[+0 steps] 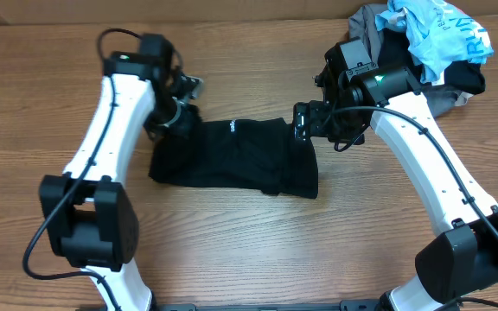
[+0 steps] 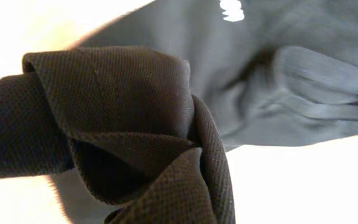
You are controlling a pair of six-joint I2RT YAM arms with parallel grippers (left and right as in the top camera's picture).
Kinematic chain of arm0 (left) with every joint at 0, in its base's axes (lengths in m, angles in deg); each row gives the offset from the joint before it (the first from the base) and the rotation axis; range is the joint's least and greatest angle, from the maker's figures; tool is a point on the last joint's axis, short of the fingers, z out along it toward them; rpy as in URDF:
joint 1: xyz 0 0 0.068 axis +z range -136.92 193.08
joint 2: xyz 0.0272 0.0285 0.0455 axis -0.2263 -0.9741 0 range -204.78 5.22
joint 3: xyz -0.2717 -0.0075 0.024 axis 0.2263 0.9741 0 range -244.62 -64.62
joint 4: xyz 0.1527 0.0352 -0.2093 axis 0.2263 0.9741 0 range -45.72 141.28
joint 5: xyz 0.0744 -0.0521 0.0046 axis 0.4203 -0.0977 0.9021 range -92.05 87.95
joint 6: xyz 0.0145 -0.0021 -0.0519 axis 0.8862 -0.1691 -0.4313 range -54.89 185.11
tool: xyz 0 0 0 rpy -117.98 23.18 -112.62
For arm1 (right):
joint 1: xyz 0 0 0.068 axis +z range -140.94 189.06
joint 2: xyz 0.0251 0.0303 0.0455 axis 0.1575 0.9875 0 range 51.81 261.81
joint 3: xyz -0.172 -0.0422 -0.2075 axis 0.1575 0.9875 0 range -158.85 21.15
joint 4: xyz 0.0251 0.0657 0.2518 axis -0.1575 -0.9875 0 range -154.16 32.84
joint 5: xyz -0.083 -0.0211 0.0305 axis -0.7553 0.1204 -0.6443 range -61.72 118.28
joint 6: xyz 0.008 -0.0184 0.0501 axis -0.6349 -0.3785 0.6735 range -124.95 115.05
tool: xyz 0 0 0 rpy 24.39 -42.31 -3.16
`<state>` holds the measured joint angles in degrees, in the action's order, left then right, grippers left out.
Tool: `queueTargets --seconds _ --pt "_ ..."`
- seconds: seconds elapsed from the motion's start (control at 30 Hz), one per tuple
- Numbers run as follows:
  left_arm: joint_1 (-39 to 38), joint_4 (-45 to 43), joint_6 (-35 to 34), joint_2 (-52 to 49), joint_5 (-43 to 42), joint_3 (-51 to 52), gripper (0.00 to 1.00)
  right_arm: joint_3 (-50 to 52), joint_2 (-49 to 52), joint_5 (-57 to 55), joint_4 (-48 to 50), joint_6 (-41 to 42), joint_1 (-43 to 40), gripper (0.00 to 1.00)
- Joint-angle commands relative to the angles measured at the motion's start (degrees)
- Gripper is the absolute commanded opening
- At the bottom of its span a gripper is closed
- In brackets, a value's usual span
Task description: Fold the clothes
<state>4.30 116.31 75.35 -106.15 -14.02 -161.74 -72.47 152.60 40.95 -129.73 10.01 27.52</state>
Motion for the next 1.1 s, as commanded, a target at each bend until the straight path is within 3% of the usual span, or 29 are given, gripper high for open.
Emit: queueTargets --seconds 0.0,0.07,0.13,0.2,0.43,0.8,1.07 --pt "-4.07 -0.13 -3.02 -2.05 -3.08 1.84 0.16 -0.04 -0.37 0.07 0.35 0.04 -0.22 0.93" --pt "-5.88 -0.02 -3.02 -2.97 -3.06 2.34 0.27 -0.04 -0.37 -0.48 0.31 0.07 -0.24 0.94" --pt "-7.15 0.17 -3.02 -3.63 -2.67 2.4 0.49 -0.04 -0.33 -0.59 0.31 0.09 -0.39 0.94" --pt "-7.96 0.11 -3.04 -4.13 -1.29 2.4 0.99 -0.04 0.04 -0.5 0.11 0.31 -1.11 0.94" --pt "-5.05 3.63 -4.72 -4.07 2.51 -0.68 1.0 2.03 3.34 6.03 0.35 -0.57 -6.03 0.94" --pt "3.85 11.32 -4.72 -4.0 2.49 -20.35 1.0 17.27 5.01 15.96 13.33 -1.66 -6.82 0.93" --pt "5.4 10.03 -4.5 -4.02 3.72 -22.99 1.0 28.5 5.09 15.28 25.57 -1.68 -6.82 0.85"
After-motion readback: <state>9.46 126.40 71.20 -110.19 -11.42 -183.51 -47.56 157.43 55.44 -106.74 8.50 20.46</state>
